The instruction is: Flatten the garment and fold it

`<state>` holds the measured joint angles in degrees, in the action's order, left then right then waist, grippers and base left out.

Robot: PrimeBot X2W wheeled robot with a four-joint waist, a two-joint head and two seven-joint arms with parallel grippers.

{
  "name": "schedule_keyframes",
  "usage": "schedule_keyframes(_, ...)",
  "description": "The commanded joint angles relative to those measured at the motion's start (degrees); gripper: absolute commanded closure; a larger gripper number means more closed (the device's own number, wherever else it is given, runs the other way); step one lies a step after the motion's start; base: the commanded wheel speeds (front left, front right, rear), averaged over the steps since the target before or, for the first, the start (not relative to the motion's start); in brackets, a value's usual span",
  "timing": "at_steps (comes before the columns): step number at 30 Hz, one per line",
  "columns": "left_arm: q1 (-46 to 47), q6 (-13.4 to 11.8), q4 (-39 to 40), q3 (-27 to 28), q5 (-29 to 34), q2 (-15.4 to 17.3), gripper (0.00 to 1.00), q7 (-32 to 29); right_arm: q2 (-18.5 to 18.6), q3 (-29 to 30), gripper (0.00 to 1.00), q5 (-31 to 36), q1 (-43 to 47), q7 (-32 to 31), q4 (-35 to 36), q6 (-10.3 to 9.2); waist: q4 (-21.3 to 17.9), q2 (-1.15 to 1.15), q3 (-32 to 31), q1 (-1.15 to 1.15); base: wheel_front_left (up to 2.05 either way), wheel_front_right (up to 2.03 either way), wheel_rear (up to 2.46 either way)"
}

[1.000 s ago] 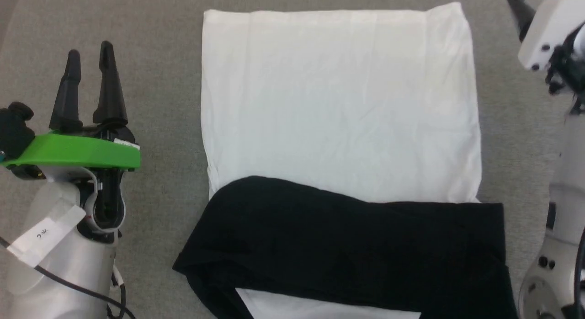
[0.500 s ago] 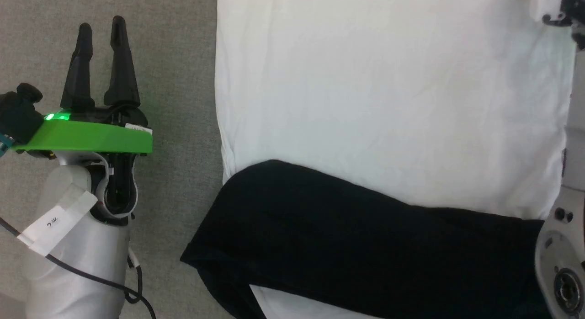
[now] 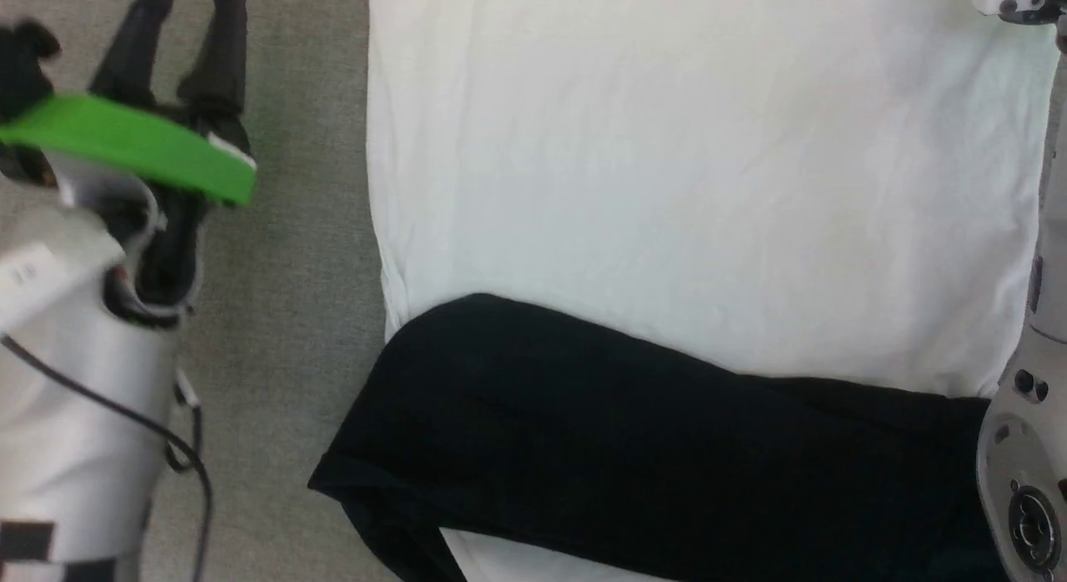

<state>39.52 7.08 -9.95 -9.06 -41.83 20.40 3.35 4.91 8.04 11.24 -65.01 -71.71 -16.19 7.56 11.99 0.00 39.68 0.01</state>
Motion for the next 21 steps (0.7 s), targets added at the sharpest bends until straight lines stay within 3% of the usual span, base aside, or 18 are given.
schedule_keyframes(1, 3.48, 0.37, 0.05, -0.73, -1.65, 1.8, 0.0, -3.54, 0.12, -0.36, 1.0, -0.7, 0.69, 0.5, 0.44, -0.08, -0.94, 0.0, 0.14, -0.01, 0.0, 0.0, 0.0)
schedule_keyframes(7, 16.37, -0.41, -3.44, -3.87, -6.91, 7.6, 0.0, -25.67, -0.46, -4.76, 1.0, -3.52, -0.95, 1.16, 2.18, -0.08, -3.98, 0.0, 1.08, -0.01, 0.0, 0.0, 0.0)
schedule_keyframes(12, 25.47, -3.67, -8.14, -7.85, -9.62, 8.93, 0.0, -43.84, -0.95, -8.8, 1.0, -6.79, -1.81, 2.03, 3.0, -0.08, -6.86, 0.0, 2.33, -0.01, 0.0, 0.0, 0.0)
schedule_keyframes(21, 31.39, -7.87, -13.43, -12.83, -8.01, 10.4, 0.0, -57.56, -0.83, -13.78, 1.0, -10.14, -2.14, 2.98, 3.74, -0.08, -10.22, 0.0, 4.38, -0.01, 0.0, 0.0, 0.0)
